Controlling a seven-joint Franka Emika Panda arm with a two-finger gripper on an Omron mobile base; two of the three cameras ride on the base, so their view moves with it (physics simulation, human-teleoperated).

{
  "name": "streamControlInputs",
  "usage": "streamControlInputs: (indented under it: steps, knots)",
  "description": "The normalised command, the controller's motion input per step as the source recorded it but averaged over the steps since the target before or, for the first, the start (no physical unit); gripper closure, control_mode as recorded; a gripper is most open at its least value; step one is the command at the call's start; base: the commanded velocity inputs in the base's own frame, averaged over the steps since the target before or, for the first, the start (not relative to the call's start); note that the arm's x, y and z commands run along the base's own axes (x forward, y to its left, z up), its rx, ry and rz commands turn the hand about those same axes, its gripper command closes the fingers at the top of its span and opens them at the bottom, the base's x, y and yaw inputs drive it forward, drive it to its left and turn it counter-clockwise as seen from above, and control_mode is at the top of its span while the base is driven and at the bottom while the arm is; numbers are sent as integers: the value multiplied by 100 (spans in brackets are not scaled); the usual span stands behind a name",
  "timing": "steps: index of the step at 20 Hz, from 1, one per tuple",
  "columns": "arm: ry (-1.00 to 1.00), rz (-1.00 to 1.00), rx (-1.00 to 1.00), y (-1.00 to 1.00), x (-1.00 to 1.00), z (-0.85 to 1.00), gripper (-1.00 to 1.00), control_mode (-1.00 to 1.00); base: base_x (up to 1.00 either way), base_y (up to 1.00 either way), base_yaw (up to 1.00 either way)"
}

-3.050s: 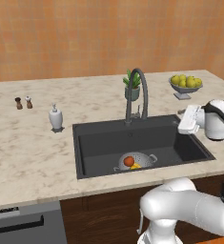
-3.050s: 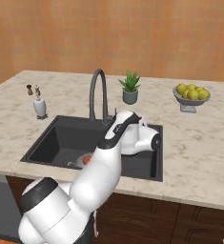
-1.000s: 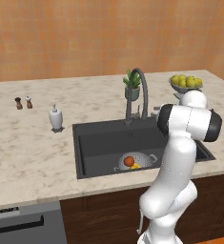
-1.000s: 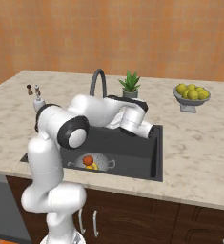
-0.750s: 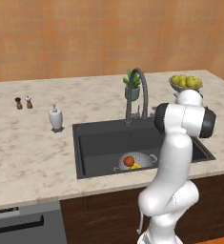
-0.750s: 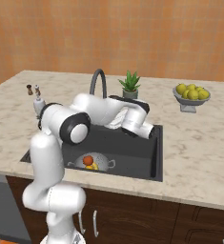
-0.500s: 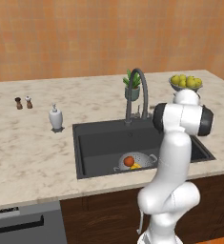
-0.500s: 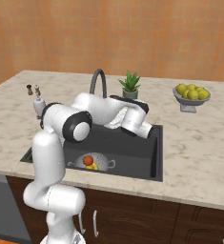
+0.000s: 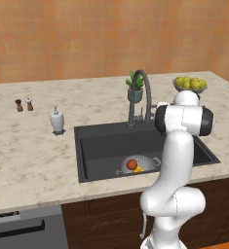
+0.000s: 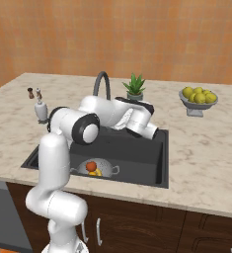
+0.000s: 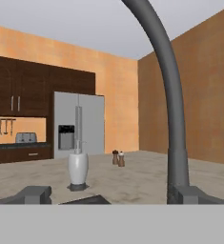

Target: Put the colander in the sink, put the orange, banana, tangerine in the colander, and turn on the sink faucet and pour water over the colander.

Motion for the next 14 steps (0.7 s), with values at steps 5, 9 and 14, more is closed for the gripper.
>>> streamControlInputs:
  steps: [5, 9, 14]
  knots:
    - [-5, 0, 0, 0, 27, -8, -100, -100, 0, 0, 0]
    - [-5, 0, 0, 0, 25, -16, -100, -100, 0, 0, 0]
    - [-1, 0, 0, 0, 25, -20, -100, -100, 0, 0, 0]
